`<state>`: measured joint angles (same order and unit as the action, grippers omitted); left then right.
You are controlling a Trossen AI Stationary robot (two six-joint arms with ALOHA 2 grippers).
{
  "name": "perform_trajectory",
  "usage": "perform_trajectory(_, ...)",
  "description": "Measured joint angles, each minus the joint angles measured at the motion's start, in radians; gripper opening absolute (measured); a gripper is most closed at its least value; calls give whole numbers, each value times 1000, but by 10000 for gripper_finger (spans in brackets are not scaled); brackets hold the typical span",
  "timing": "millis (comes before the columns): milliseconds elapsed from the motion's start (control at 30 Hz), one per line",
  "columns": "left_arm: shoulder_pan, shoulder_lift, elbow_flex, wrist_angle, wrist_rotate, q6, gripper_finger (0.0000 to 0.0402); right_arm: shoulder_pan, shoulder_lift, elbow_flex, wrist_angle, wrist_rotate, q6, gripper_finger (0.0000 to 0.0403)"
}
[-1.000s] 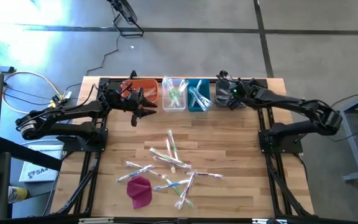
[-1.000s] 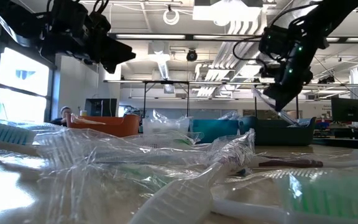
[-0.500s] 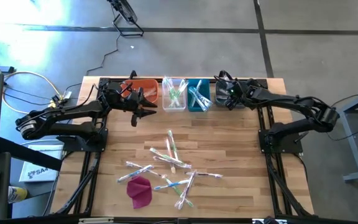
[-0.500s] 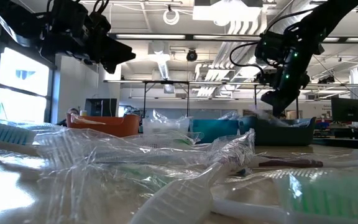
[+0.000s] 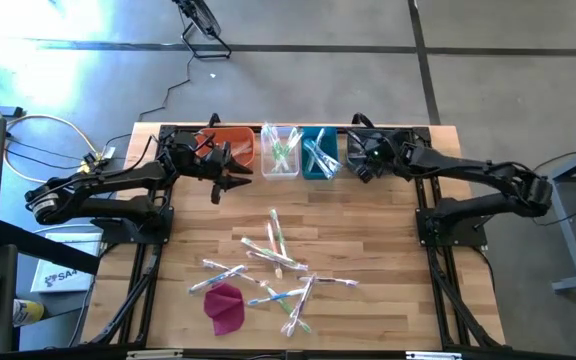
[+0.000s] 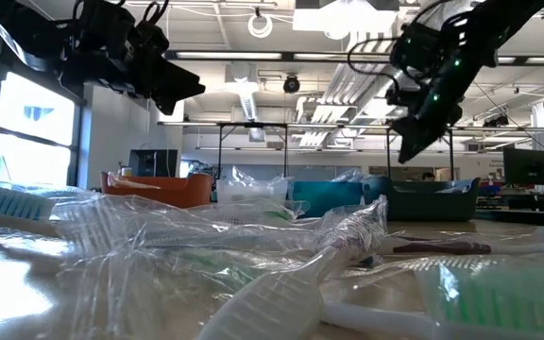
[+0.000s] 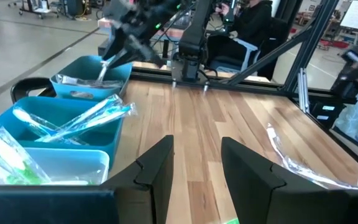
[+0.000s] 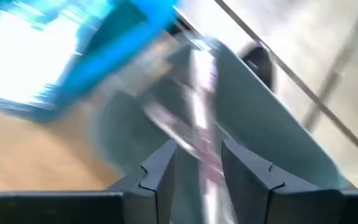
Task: Pick & Place Toothbrushes
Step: Put the purple toothbrush into the green bin
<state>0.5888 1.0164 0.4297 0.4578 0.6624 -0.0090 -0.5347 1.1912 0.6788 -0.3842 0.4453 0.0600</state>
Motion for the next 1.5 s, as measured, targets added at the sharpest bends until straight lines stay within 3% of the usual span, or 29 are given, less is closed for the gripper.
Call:
perform_trajectory(367,0,0,0,-15,0,3,132,153,-130,1,202,-403,138,95)
perform_trajectory(567,0,0,0,-13,0,3,132,237,-130,1,325,-529,116,93)
perform_trajectory(967,-1,0,1,-13,0,-52,132,355,-129,1,398,-526,66,93)
perform_trajectory(1133,-52,0,1,-12,-22,-51,132,411,-129,1,398,-518,38,93)
perform_trajectory(1367,-175,0,1,-25,-140,-41,132,524,-129,1,405,-340,37,93)
perform_trajectory(1500,-213,0,1,-48,-152,-41,132,597,-128,1,433,-245,20,93)
